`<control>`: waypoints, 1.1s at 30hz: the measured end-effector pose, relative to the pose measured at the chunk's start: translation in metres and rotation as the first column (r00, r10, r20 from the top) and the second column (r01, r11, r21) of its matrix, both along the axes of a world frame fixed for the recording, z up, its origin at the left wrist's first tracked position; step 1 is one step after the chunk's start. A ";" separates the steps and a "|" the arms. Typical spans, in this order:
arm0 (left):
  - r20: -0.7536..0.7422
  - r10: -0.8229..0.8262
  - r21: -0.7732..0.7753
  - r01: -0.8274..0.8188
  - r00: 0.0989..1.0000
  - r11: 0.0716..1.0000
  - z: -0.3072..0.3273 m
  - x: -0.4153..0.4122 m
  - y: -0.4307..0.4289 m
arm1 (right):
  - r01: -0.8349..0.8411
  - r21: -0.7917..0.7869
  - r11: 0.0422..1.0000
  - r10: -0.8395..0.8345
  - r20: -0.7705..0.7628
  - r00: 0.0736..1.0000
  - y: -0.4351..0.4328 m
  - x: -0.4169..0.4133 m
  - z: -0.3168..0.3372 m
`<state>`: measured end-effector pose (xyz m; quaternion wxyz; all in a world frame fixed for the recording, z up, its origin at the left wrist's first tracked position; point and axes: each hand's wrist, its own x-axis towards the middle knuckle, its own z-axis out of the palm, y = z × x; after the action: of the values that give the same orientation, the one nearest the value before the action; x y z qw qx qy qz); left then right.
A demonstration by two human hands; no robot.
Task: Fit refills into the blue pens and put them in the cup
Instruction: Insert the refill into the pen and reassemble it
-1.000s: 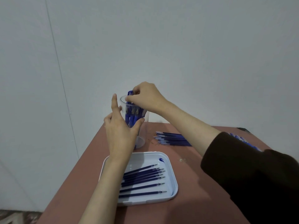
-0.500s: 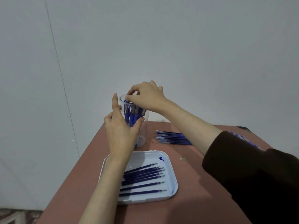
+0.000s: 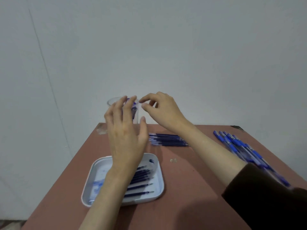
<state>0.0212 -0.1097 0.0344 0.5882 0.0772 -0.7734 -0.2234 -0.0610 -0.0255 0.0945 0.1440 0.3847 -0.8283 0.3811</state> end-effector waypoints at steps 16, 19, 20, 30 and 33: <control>0.398 -0.340 0.065 0.343 0.852 0.937 -0.028 -0.047 0.110 | 0.514 0.683 0.520 -0.674 -0.041 0.737 0.208 -0.062 -0.049; 0.412 -0.342 0.068 0.345 0.845 0.936 -0.031 -0.045 0.109 | 0.506 0.709 0.492 -0.677 -0.054 0.734 0.209 -0.064 -0.054; 0.415 -0.343 0.076 0.344 0.843 0.936 -0.032 -0.045 0.108 | 0.504 0.707 0.497 -0.675 -0.050 0.736 0.209 -0.064 -0.055; 0.416 -0.351 0.112 0.335 0.839 0.935 -0.033 -0.043 0.106 | 0.511 0.655 0.557 -0.727 0.086 0.681 0.205 -0.063 -0.058; 0.417 -0.372 0.132 0.349 0.829 0.928 -0.032 -0.044 0.105 | 0.577 0.577 0.578 -0.728 0.045 0.685 0.204 -0.058 -0.053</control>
<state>-0.0226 -0.0043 0.0027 0.3458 -0.0074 -0.8795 -0.3268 -0.1192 0.1785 0.0416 0.0485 0.0151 -0.9925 0.1114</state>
